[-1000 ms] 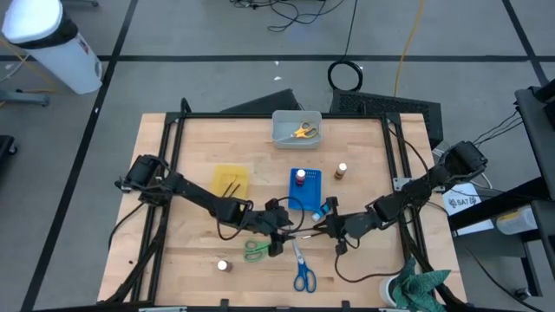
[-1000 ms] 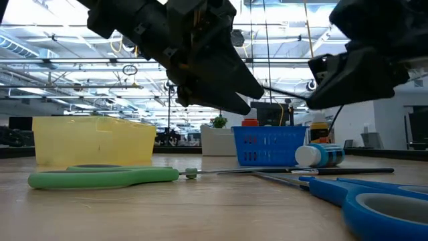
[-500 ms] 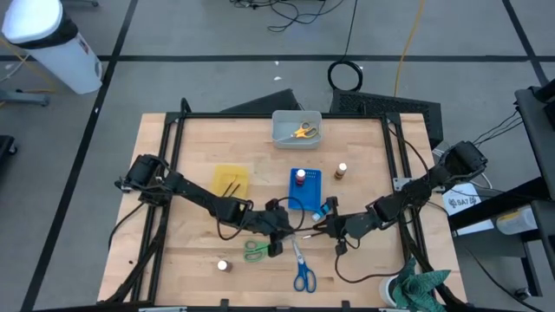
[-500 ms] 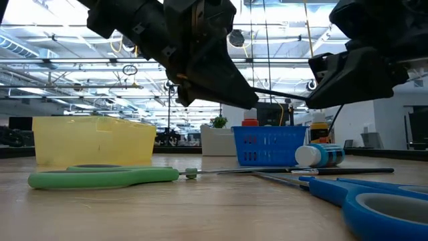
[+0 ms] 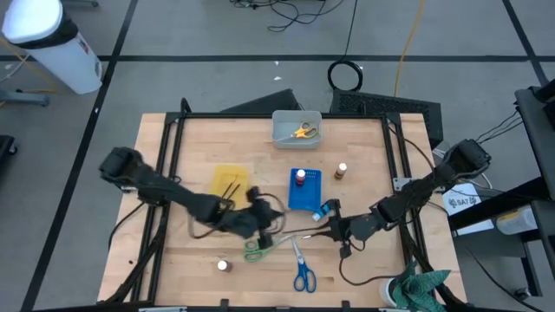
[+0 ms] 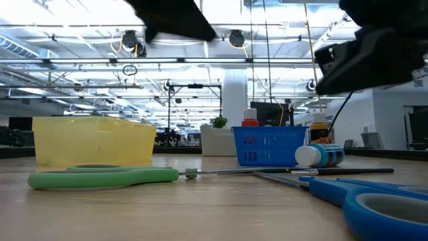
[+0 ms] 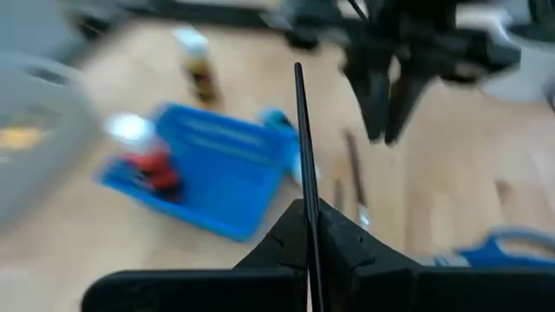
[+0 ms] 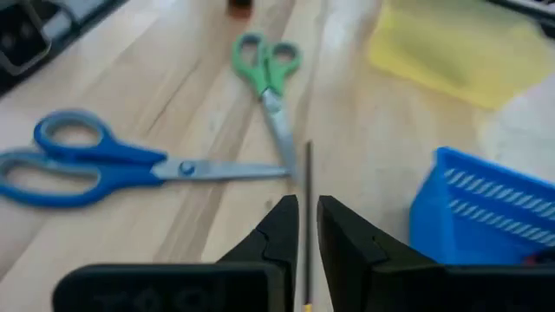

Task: Pick & Place Paint Supplies
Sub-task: Put the top gold paint brush into the yellow bin

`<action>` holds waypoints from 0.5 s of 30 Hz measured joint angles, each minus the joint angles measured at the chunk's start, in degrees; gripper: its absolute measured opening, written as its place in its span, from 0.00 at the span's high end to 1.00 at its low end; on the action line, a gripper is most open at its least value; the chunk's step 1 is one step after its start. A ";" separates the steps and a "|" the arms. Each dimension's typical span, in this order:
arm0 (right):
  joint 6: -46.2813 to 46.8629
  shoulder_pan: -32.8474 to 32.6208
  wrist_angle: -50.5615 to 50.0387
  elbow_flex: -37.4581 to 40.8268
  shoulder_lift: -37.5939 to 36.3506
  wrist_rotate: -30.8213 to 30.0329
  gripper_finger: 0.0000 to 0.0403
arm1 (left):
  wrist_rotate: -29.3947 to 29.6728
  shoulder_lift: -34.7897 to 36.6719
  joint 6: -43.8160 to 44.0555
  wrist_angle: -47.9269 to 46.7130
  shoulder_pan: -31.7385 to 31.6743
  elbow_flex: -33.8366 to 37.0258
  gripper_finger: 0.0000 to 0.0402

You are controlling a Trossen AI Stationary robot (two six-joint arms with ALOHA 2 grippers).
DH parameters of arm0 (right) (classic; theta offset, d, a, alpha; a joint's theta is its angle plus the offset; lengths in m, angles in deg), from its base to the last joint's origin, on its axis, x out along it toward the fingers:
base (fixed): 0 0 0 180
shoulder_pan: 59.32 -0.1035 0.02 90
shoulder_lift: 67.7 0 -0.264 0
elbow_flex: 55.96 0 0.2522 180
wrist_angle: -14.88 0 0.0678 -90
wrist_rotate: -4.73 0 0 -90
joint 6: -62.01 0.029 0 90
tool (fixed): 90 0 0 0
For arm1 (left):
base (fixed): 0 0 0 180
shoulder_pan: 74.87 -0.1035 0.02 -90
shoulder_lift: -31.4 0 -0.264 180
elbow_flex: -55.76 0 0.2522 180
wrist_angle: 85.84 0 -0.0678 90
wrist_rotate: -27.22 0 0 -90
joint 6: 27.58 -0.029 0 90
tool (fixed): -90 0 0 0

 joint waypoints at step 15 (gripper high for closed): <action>3.94 -2.02 -0.66 0.02 -5.95 -0.49 0.89 | 17.32 6.95 64.26 -46.18 8.77 9.11 0.99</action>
